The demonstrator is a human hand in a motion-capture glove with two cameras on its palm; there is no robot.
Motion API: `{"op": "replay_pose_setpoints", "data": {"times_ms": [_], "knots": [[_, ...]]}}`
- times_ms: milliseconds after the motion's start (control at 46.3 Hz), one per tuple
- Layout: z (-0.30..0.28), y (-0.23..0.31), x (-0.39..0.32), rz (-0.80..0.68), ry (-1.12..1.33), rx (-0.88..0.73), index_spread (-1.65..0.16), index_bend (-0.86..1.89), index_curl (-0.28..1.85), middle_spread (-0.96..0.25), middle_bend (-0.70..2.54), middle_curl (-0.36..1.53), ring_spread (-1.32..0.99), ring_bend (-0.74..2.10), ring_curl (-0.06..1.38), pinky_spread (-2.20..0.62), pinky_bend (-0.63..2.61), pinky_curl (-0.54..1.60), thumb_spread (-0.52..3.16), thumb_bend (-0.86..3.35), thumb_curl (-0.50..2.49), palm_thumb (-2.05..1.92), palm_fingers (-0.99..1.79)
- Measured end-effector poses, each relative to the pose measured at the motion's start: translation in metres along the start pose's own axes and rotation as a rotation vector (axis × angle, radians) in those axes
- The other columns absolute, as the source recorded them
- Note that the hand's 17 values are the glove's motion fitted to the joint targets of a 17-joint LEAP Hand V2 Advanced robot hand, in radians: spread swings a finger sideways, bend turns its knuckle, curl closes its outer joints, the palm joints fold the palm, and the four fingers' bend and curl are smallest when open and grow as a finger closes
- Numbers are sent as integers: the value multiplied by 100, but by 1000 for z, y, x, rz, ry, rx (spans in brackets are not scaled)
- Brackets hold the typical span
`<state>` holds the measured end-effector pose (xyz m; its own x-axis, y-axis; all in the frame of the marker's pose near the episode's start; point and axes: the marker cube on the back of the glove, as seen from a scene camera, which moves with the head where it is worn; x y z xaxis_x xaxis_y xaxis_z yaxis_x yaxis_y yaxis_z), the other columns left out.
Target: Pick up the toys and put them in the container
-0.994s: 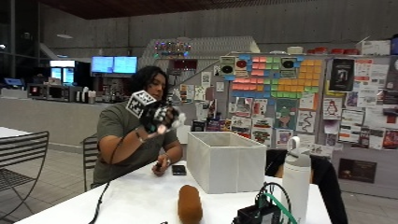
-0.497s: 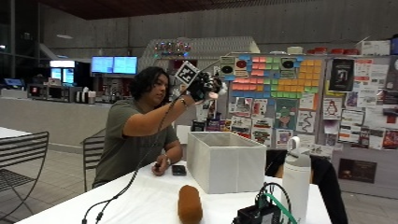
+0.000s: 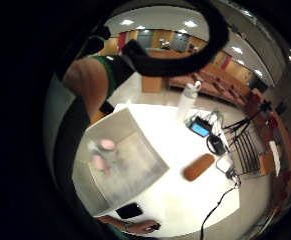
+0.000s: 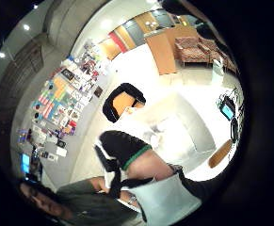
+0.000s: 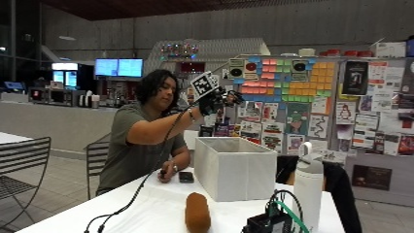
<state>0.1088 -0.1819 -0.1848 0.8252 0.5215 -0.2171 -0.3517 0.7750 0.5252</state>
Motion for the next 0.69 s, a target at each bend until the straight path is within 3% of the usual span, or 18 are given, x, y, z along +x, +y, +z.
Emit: {"op": "replay_pose_setpoints", "data": {"times_ms": [130,238,346,432,497,583,691], "knots": [[11,22,62,145,59,-15,-35,26,27,-17,55,49,-22,86,26,-4,94,37,99,-9,36,-11,23],[38,61,121,359,61,-69,-36,28,29,-17,51,48,-24,91,28,-6,94,35,112,-3,34,-4,31],[68,113,169,637,-53,-181,-35,8,23,-21,59,50,-31,118,34,-24,105,36,123,0,33,1,74],[93,149,214,785,-104,-248,-34,5,19,-23,66,53,-32,130,39,-31,114,40,129,0,33,3,89],[117,174,235,875,-67,-241,-33,5,17,-25,71,56,-33,135,43,-34,120,44,132,0,33,4,91],[158,204,245,1114,17,-210,-31,0,13,-26,76,59,-33,141,47,-37,126,48,134,-1,32,3,85],[186,212,254,1282,24,-323,-24,-9,5,-25,75,61,-32,149,51,-39,140,53,127,-5,31,-4,63]]}}
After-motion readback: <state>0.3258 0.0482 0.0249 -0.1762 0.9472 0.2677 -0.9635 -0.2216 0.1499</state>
